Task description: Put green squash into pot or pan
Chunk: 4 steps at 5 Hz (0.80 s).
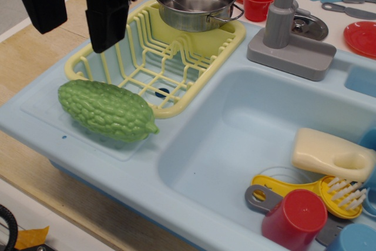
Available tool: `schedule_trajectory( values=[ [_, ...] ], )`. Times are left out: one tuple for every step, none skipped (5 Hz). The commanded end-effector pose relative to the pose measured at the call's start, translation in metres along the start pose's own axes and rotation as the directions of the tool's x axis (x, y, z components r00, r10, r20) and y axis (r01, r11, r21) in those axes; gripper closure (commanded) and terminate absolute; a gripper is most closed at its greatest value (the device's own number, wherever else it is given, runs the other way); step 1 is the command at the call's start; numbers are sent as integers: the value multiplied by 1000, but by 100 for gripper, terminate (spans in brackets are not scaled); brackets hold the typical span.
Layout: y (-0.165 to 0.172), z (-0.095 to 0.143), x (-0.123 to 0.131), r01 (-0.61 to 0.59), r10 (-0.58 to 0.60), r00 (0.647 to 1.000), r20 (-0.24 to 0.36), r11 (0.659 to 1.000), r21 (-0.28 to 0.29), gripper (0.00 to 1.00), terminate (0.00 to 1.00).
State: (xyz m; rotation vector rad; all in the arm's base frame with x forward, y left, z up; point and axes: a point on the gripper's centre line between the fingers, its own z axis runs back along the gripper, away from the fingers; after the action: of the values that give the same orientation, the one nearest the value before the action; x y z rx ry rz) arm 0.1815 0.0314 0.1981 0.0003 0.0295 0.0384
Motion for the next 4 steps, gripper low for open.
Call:
schedule_trajectory(
  values=[
    [0, 0, 0, 0, 0, 1000, 0, 1000, 0, 0, 0],
    [-3, 3, -6, 184, -186, 982, 43, 982, 42, 0, 0],
    [-8, -2, -15, 420, -423, 903, 75, 906, 55, 0, 0],
    [-10, -15, -18, 630, -630, 762, 151, 775, 57, 0, 0]
  ],
)
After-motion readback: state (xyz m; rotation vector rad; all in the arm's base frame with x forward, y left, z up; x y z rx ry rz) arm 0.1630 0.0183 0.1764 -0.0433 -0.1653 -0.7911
